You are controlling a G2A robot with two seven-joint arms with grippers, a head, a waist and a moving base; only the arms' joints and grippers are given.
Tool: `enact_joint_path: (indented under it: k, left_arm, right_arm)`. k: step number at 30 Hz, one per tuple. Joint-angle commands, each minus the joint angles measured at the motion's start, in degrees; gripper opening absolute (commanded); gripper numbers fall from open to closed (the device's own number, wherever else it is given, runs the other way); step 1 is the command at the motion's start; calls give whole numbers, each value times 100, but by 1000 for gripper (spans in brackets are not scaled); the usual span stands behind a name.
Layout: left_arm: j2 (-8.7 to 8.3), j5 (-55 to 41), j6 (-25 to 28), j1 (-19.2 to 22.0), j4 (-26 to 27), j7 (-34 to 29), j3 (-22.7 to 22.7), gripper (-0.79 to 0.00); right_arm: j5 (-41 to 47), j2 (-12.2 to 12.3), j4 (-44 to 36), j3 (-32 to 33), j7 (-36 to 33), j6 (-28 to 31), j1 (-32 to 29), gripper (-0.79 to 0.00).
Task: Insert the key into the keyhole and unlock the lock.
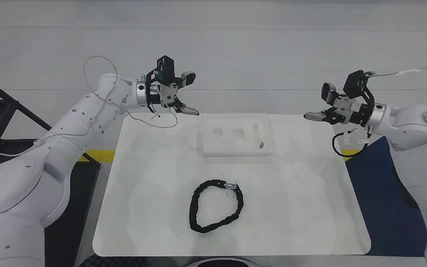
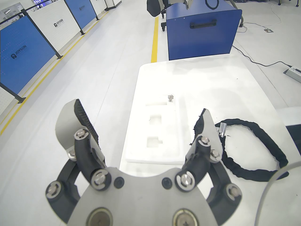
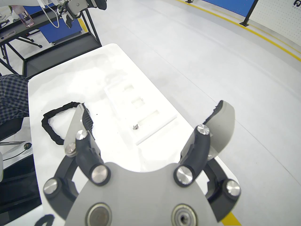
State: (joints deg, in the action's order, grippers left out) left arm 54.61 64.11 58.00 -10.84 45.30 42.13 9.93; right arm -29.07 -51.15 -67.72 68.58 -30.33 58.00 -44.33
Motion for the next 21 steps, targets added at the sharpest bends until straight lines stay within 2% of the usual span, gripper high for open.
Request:
enact_joint_path:
  k: [1, 5, 10, 15, 21]
  left_arm:
    - [0, 0, 0, 0, 0, 0, 0, -1]
    - [0, 0, 0, 0, 0, 0, 0, 0]
    - [0, 0, 0, 0, 0, 0, 0, 0]
    - [0, 0, 0, 0, 0, 0, 0, 0]
    - [0, 0, 0, 0, 0, 0, 0, 0]
  right_arm:
    - [0, 0, 0, 0, 0, 0, 0, -1]
    - [5, -1, -7, 2, 23, -36, -14, 0]
    - [-50, -59, -131, -234, -25, -633, -117, 0]
    - [200, -219, 172, -740, -561, -1710, 109, 0]
    - [820, -539, 504, -1520, -1443, -2909, 494, 0]
